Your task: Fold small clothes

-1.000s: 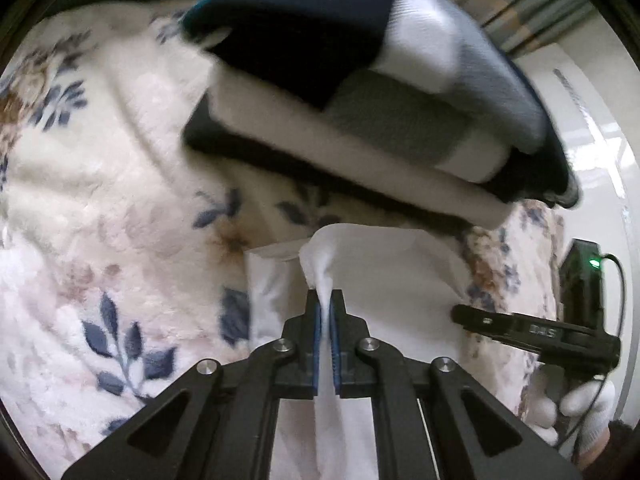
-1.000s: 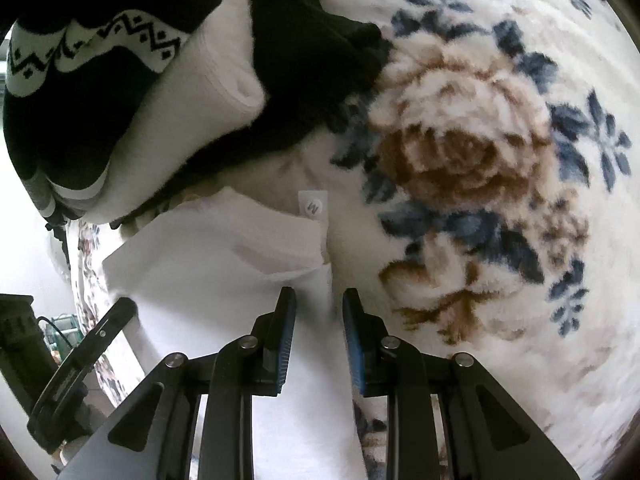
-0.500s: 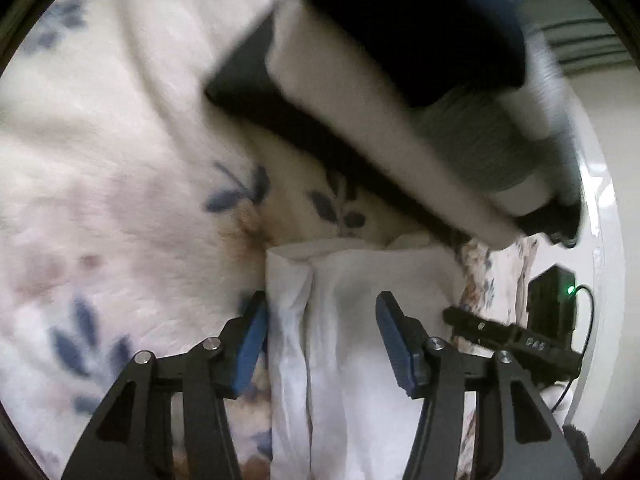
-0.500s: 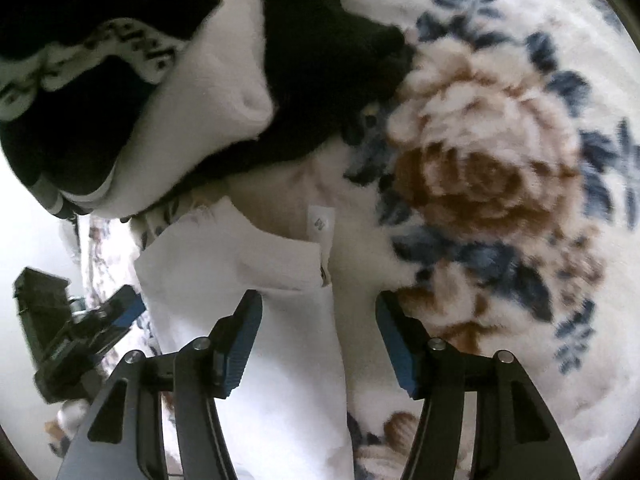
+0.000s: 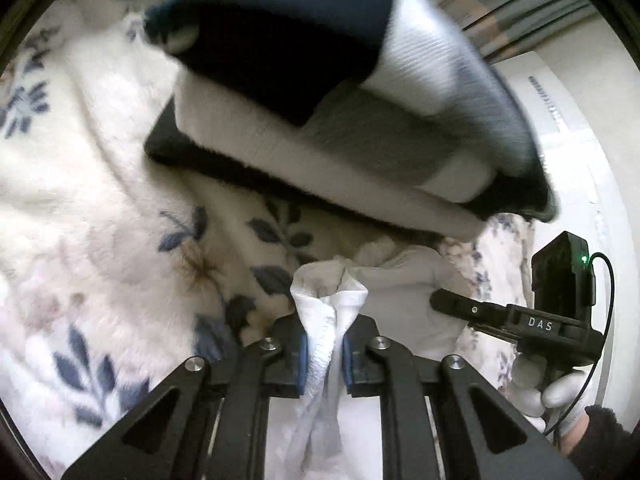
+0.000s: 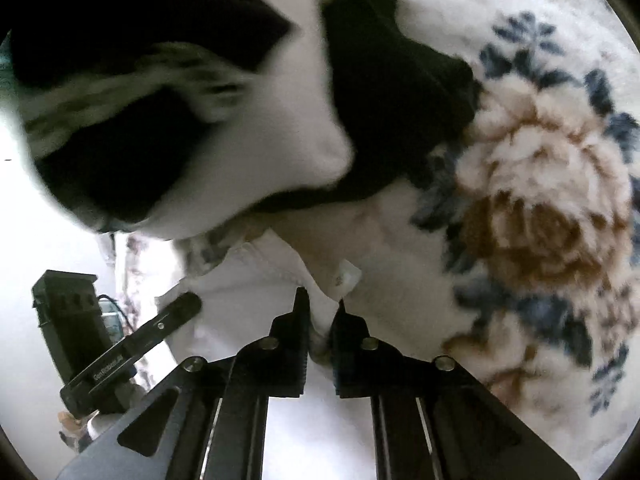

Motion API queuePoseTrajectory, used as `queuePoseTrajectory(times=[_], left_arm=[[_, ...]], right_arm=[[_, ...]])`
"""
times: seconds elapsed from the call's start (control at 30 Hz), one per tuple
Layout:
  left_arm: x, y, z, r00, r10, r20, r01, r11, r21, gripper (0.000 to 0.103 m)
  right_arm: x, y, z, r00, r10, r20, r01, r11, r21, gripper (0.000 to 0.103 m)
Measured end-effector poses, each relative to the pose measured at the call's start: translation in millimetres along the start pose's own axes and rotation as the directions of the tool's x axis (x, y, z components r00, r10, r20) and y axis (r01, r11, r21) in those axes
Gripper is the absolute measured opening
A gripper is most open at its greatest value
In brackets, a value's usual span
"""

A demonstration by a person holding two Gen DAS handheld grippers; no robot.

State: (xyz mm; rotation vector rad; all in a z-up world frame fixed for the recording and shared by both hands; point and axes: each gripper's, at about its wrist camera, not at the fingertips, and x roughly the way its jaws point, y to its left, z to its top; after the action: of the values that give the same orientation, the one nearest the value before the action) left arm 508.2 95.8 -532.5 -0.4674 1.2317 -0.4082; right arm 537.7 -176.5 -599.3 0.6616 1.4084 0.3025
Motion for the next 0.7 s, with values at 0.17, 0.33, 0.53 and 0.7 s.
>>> queuePoseTrajectory(times=[0.17,0.33,0.53,0.7], left_arm=[[-49,-21,-23,0.999,-0.035,0.038,0.034,0.998,0.043,0.010],[-97,-28,-72,0.997,-0.072,0.005,0.071,0.995,0.070,0.011],[-104,-16,-178,0.980,-0.043,-0.192,0.043,0.999,-0.003,0.025],[-124,20,-235,0.956,0.007,-0.294,-0.046,0.991,-0.126,0.029]], right_arm=[[-36,28,-35,0.998,0.042,0.044,-0.039,0.997,-0.066,0.008],[-77,50,-94,0.996,0.074,0.053,-0.065,0.987,-0.150,0.008],[-94,45,-179,0.998,0.028,-0.058,-0.041,0.974,-0.223,0.014],[-80,11,-252,0.970,-0.071,-0.231,0.025,0.980,-0.197,0.046]])
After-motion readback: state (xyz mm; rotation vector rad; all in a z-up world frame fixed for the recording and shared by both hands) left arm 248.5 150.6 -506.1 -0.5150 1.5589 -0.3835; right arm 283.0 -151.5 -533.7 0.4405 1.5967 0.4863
